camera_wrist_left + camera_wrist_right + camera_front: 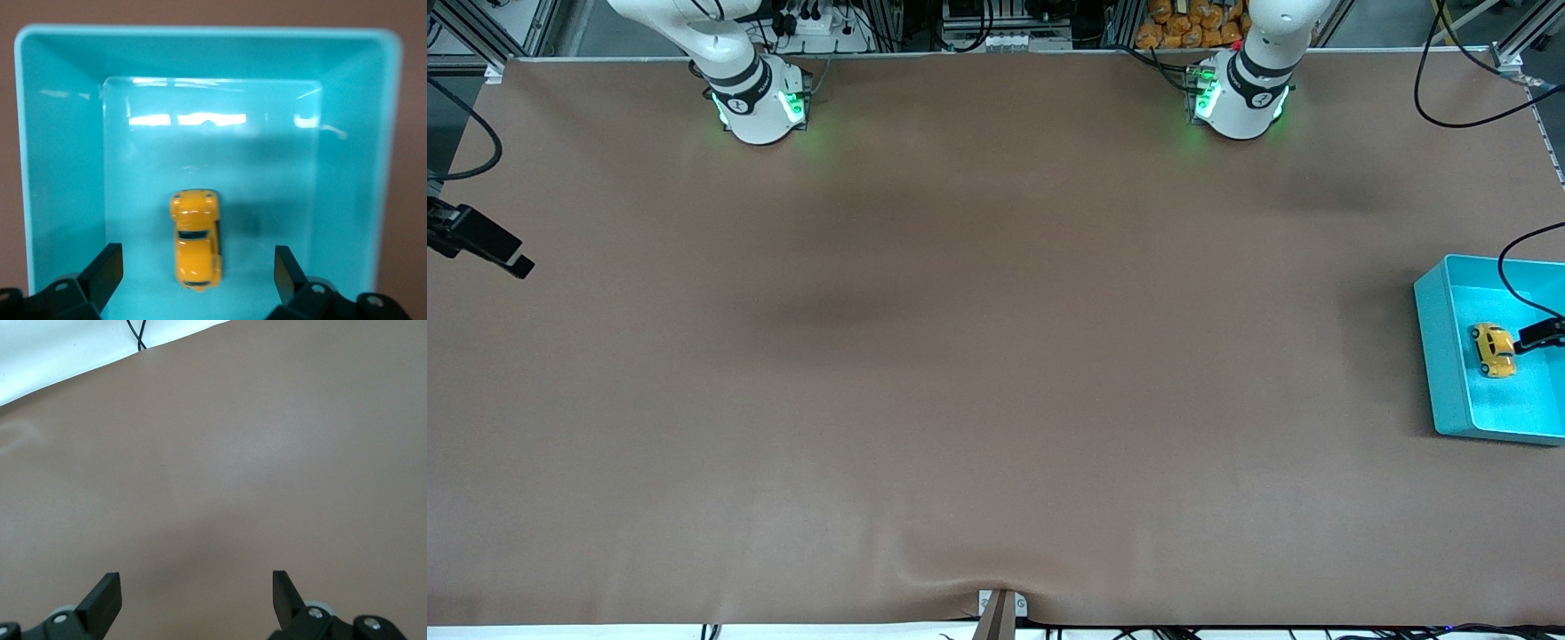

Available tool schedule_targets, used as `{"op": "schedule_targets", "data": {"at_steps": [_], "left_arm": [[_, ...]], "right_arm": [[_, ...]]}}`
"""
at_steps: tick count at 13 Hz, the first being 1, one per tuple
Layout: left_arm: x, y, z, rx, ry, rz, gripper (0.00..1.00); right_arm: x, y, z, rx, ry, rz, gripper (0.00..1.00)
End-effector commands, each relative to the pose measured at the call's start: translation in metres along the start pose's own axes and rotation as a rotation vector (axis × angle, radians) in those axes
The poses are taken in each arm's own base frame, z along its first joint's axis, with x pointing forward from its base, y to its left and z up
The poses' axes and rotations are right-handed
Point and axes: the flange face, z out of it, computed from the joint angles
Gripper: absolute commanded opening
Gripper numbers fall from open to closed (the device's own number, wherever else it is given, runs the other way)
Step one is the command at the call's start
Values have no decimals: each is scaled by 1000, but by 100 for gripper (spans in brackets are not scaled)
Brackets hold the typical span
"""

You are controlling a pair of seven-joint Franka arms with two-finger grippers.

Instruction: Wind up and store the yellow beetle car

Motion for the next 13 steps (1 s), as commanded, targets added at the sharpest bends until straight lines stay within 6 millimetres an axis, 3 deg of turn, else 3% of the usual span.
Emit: {"op": "schedule_targets", "data": {"at_steps": [1,5,10,13], "left_arm": [[10,62,-63,-18,-72,-62,100],[44,176,-125,-31,-70,-151,100],[52,269,-183,13,-50,-167,100],[52,316,-204,38,-86,-172,100]], "right_arm": [[-1,1,-4,-8,5,13,100],[-1,1,-4,-8,5,13,100],[-2,-1,-4,-12,7,5,100],[-2,-2,-4,-12,6,4,100]]}}
